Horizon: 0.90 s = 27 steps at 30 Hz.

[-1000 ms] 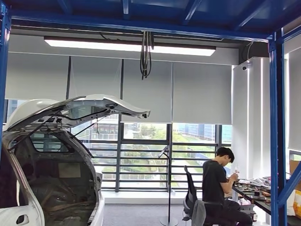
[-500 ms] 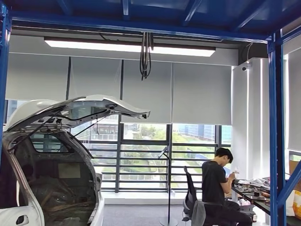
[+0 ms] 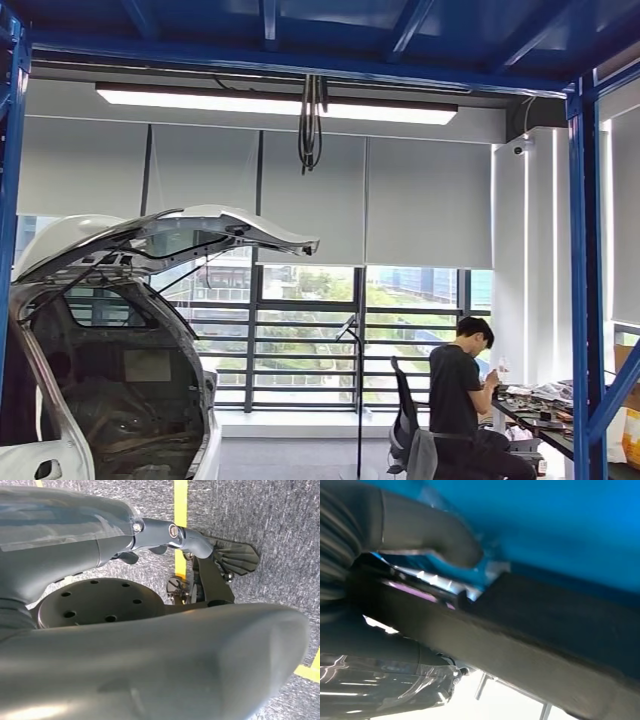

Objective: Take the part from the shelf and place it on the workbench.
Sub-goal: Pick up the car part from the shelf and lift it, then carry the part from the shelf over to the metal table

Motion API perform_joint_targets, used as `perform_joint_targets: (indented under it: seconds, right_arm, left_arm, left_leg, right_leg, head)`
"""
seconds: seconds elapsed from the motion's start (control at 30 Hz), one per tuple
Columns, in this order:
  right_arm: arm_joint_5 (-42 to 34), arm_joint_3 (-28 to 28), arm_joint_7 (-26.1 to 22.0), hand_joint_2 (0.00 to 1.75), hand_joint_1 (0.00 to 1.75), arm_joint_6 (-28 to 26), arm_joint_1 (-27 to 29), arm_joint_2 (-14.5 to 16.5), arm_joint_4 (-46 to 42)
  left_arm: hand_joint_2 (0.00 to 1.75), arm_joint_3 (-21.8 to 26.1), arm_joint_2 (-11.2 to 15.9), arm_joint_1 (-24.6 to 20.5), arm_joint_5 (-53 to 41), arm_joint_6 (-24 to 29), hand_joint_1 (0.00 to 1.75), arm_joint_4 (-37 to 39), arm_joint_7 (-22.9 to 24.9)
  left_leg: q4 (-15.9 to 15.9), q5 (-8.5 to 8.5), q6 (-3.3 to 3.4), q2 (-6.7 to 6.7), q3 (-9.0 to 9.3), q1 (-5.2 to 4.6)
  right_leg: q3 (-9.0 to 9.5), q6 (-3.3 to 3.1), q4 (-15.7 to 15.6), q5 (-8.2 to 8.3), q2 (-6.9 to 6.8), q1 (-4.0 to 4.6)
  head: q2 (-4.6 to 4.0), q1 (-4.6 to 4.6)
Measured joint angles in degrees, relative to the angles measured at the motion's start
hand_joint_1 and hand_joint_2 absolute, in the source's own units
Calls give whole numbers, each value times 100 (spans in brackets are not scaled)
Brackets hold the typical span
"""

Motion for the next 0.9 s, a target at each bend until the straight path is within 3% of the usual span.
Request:
perform_joint_targets:
  seconds: [0.27,0.4,0.67,0.9]
  right_arm:
    - [538,-225,107,175,175,-243,187,29,-14]
    - [858,-499,219,175,175,-276,504,0,-334]
    - [1059,-1100,208,175,175,-188,1142,-39,-1397]
    - [701,-1795,156,175,175,-196,1471,-51,-2852]
  left_arm:
    - [0,-9,2,9,-93,20,0,0,-232]
    - [175,-59,2,32,-188,61,0,0,-587]
    - [175,-96,2,53,-199,161,0,0,-678]
    - [175,-96,5,59,-201,140,0,0,-662]
  left_leg:
    - [0,0,0,0,3,1]
    - [0,0,0,0,5,1]
    - [0,-1,-1,1,-4,1]
    - [-3,-1,-1,1,-9,1]
  right_leg:
    - [1,0,0,0,-1,1]
    - [3,0,-1,-1,-1,1]
    - [-5,0,0,0,0,1]
    - [-13,0,0,-1,0,1]
  head:
    - [0,-1]
    - [0,-1]
    - [0,-1]
    - [0,-1]
